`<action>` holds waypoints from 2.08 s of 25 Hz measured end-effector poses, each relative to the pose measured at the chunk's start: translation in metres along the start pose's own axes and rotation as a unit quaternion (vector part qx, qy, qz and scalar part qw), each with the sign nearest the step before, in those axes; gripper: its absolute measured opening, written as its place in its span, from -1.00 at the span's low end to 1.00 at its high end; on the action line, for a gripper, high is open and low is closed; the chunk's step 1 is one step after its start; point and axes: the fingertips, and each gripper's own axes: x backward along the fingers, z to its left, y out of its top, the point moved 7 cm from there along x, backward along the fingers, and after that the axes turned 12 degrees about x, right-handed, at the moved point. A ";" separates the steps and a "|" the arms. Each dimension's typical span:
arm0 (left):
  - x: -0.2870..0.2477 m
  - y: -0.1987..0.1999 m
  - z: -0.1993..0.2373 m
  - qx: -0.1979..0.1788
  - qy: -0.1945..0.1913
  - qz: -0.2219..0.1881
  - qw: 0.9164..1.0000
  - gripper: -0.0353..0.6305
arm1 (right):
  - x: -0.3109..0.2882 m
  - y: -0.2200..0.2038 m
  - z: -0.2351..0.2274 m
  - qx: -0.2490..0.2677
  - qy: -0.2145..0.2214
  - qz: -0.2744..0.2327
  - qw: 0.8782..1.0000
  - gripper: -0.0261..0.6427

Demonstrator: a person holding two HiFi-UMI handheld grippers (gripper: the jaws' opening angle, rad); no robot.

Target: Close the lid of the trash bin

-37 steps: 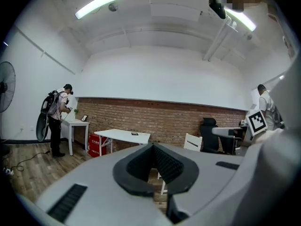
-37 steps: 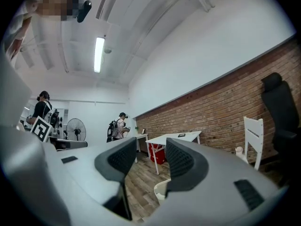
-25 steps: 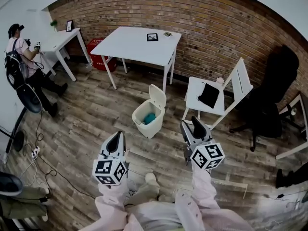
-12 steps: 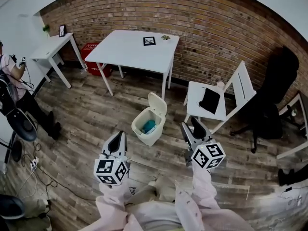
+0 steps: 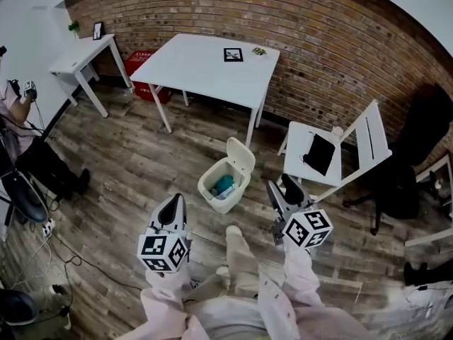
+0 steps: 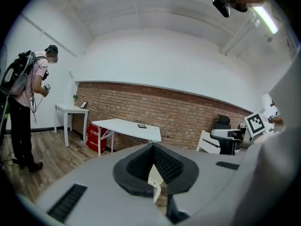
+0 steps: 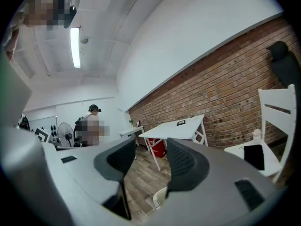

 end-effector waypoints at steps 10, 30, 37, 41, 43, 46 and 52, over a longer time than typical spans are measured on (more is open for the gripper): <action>-0.089 -0.004 0.030 0.031 0.026 0.043 0.998 -0.92 | -0.092 -0.025 -0.045 -0.004 0.023 0.073 0.997 -0.34; -0.214 -0.041 0.078 0.090 0.080 0.133 0.984 -0.92 | -0.237 -0.098 -0.114 -0.020 0.088 0.203 0.975 -0.34; -0.243 -0.063 0.092 0.100 0.083 0.165 0.978 -0.92 | -0.277 -0.131 -0.127 -0.005 0.100 0.246 0.964 -0.34; -0.257 -0.085 0.104 0.112 0.082 0.185 0.973 -0.92 | -0.292 -0.155 -0.127 0.009 0.107 0.272 0.956 -0.34; -0.266 -0.094 0.111 0.114 0.081 0.194 0.971 -0.92 | -0.302 -0.167 -0.129 0.017 0.110 0.280 0.954 -0.34; -0.274 -0.111 0.117 0.123 0.079 0.210 0.967 -0.92 | -0.311 -0.183 -0.131 0.026 0.117 0.293 0.949 -0.34; -0.276 -0.138 0.129 0.135 0.080 0.231 0.960 -0.92 | -0.319 -0.218 -0.133 0.049 0.109 0.327 0.938 -0.34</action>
